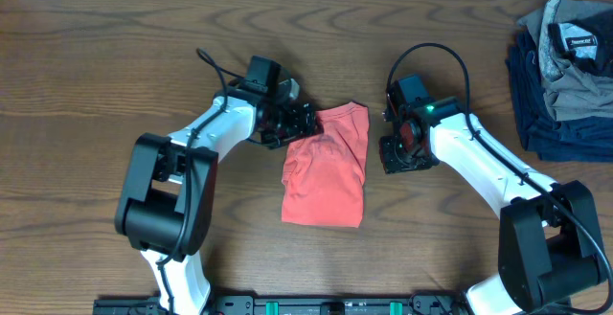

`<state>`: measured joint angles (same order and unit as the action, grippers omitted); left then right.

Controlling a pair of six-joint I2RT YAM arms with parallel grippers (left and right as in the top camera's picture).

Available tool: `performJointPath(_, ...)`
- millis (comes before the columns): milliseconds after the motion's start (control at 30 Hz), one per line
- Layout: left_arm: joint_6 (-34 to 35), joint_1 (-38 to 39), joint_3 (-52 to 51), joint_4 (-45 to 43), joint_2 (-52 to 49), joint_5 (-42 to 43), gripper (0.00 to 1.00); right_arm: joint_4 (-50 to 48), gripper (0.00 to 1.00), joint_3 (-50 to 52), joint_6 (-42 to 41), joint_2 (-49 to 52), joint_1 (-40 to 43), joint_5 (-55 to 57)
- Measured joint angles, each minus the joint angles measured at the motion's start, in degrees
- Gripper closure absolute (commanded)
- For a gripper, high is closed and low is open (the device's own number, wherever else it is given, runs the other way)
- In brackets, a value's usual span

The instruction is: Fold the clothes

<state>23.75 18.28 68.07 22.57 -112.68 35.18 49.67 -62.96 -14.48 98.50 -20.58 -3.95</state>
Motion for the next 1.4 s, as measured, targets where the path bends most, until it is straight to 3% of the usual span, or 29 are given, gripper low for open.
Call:
performJointPath(67,-0.4,0.6,0.0,-0.2,-0.6,0.4,0.93,0.4,0.6,0.0,-0.2,0.0,0.0,0.0)
performJointPath(233,-1.0,0.3,0.0,-1.2,-0.9,1.1,0.94,2.0,0.65,0.0,-0.4,0.0,0.9,0.0)
performJointPath(367,-1.1,-4.5,0.0,-1.4,-0.4,0.8,0.94,3.6,0.65,0.0,-0.6,0.0,3.3,0.0)
performJointPath(667,-0.5,-28.6,0.1,-3.8,7.7,-4.9,0.94,4.5,0.64,0.0,-0.6,-2.2,8.9,0.3)
performJointPath(867,4.9,-45.0,0.2,-10.3,9.7,-8.0,0.93,5.2,0.64,0.0,-0.6,-2.8,9.6,0.5)
performJointPath(1167,9.1,-55.8,0.2,-13.3,9.7,-14.0,0.92,5.2,0.64,0.0,-0.6,-2.8,9.6,0.5)
performJointPath(1200,9.3,-56.3,0.2,-13.5,9.7,-14.6,0.86,5.2,0.64,0.0,-0.6,-2.8,9.6,0.5)
performJointPath(1233,9.3,-56.7,0.2,-13.6,9.7,-14.9,0.7,5.2,0.64,0.0,-0.6,-2.8,9.6,0.6)
performJointPath(1300,9.3,-57.5,0.2,-13.9,9.7,-15.6,0.19,5.2,0.63,0.0,-0.6,-2.8,9.6,0.6)
performJointPath(1333,9.5,-57.9,0.2,-13.9,9.7,-15.9,0.02,5.2,0.62,0.0,-0.6,-2.8,9.6,0.5)
performJointPath(1400,9.5,-58.6,0.2,-13.6,9.7,-16.1,0.02,5.2,0.58,0.0,-0.6,-2.8,9.6,0.5)
